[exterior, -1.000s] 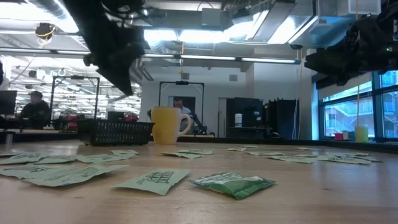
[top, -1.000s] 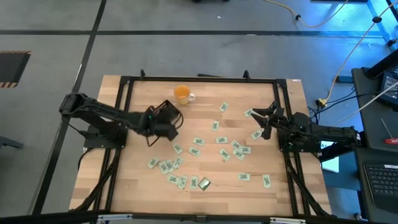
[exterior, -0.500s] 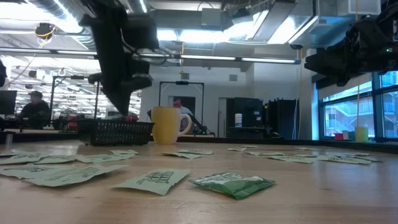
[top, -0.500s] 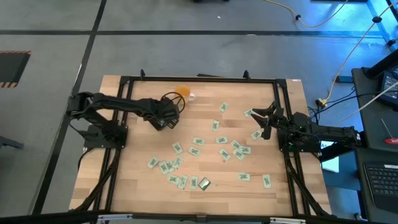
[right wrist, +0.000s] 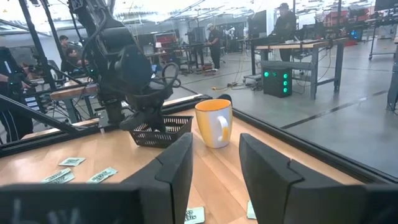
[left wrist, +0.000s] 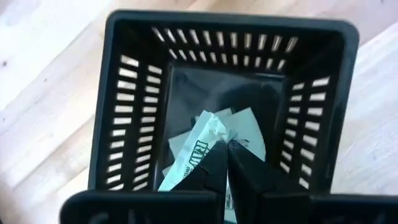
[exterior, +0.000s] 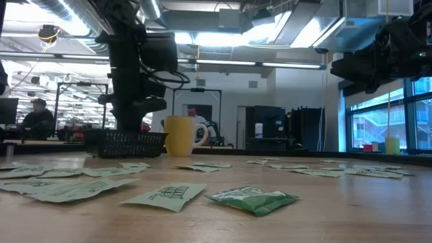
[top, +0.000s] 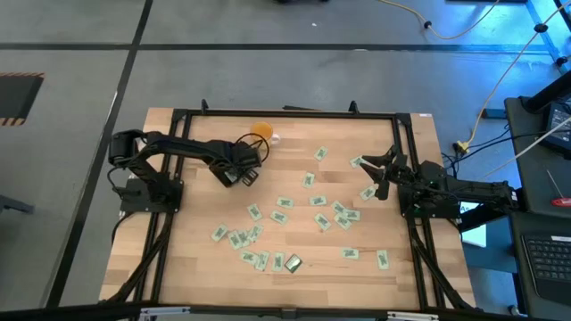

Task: Pick and place Stevia / Truvia into bins
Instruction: Put the green stevia packet into the black bin

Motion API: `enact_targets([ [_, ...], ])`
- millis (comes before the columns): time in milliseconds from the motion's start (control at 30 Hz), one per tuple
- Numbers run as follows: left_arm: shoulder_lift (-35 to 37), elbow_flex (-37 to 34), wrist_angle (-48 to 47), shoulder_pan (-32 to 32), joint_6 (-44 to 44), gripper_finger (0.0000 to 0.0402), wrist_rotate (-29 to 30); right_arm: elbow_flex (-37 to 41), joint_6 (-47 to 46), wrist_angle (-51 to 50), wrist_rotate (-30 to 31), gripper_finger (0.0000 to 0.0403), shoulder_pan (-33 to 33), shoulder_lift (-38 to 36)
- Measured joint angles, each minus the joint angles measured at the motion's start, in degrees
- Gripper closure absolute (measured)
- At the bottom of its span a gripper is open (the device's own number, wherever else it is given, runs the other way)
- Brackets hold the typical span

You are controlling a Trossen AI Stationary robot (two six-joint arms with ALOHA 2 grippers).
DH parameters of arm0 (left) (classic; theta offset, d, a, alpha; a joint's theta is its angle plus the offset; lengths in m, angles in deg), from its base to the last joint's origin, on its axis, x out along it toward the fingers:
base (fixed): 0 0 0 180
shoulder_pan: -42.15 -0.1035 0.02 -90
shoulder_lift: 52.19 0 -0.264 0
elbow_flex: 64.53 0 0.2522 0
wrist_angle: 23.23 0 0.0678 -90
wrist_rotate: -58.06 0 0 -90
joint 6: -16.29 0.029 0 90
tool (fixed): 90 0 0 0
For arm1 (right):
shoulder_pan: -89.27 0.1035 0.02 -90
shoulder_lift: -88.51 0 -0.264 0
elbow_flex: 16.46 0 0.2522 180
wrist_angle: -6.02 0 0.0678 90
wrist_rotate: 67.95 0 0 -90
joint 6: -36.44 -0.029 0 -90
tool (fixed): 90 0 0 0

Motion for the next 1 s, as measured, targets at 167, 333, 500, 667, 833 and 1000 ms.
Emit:
enact_targets([
  [167,0.62,0.02,0.79,0.15,1.32,0.0368,1.00,0.00,0.02,0.02,0.00,0.0268,-0.01,-0.02],
  [333,1.53,0.02,0.73,0.42,0.88,0.0340,1.20,0.00,-0.41,0.07,0.01,0.0268,-0.02,-0.02],
  [500,4.33,0.02,1.42,2.54,0.90,0.0332,4.23,-1.83,-2.96,-1.74,0.02,0.0268,0.00,0.00],
  [667,8.55,0.02,7.25,7.18,2.88,0.0335,9.52,-8.66,-4.47,-10.30,0.02,0.0268,-0.01,1.18],
  [833,11.93,0.02,18.62,12.77,10.54,0.0338,15.39,-15.77,-7.79,-19.65,0.03,0.0268,0.00,7.94],
  [1000,12.04,0.03,27.78,16.67,19.23,0.0335,17.41,-22.37,-18.85,-31.58,1.51,0.0268,0.00,19.48],
])
